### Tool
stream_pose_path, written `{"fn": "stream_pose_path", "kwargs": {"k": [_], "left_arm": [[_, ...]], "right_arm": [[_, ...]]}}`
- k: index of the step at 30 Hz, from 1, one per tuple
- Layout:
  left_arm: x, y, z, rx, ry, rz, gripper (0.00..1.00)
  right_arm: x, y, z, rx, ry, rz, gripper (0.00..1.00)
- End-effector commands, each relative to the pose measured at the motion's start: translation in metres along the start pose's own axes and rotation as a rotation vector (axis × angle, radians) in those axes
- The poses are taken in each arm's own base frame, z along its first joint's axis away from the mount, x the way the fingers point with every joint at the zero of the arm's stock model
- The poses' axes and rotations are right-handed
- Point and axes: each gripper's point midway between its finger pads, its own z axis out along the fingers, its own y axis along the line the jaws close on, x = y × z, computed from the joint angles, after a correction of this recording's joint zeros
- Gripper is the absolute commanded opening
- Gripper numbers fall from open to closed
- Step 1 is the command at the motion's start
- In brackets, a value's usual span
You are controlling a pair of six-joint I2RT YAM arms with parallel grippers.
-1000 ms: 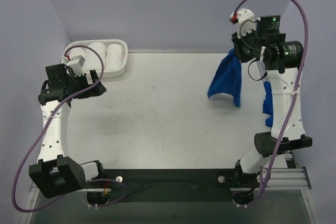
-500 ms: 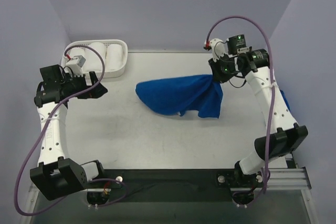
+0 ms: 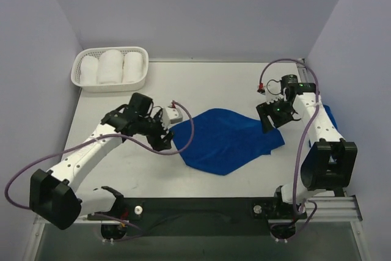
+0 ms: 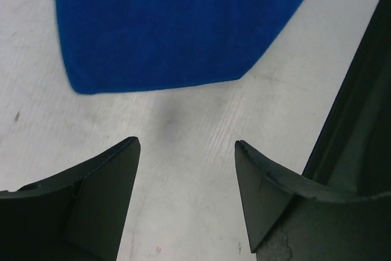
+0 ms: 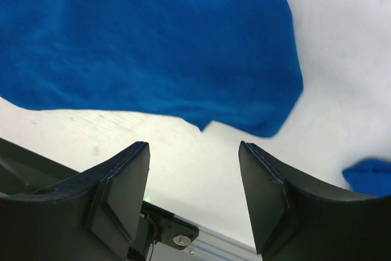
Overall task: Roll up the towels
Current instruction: Move the towel to the center of the board, then flatten the towel
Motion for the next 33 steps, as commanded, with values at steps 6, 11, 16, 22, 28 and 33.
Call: {"fn": "stream_pose_path", "kwargs": {"k": [6, 11, 16, 22, 28, 33], "left_arm": [[-0.013, -0.078, 0.081, 0.170, 0.106, 0.399, 0.75], [-0.004, -0.122, 0.123, 0.242, 0.167, 0.538, 0.75], [-0.011, -0.139, 0.160, 0.218, 0.143, 0.614, 0.74], [-0.015, -0.140, 0.189, 0.158, 0.123, 0.667, 0.63], [0.003, -0.147, 0.200, 0.195, 0.173, 0.650, 0.40], [-0.015, -0.169, 0.168, 0.287, 0.169, 0.508, 0.00]], "right_arm": [[0.065, -0.024, -0.009, 0.006, 0.076, 0.114, 0.56], [0.072, -0.033, -0.004, -0.069, 0.101, 0.238, 0.53], [0.075, -0.037, -0.010, -0.095, 0.082, 0.298, 0.53], [0.077, -0.041, -0.019, -0.094, 0.070, 0.314, 0.53], [0.077, -0.043, -0.023, -0.094, 0.061, 0.318, 0.53], [0.072, -0.050, -0.025, -0.088, 0.048, 0.325, 0.53]]}}
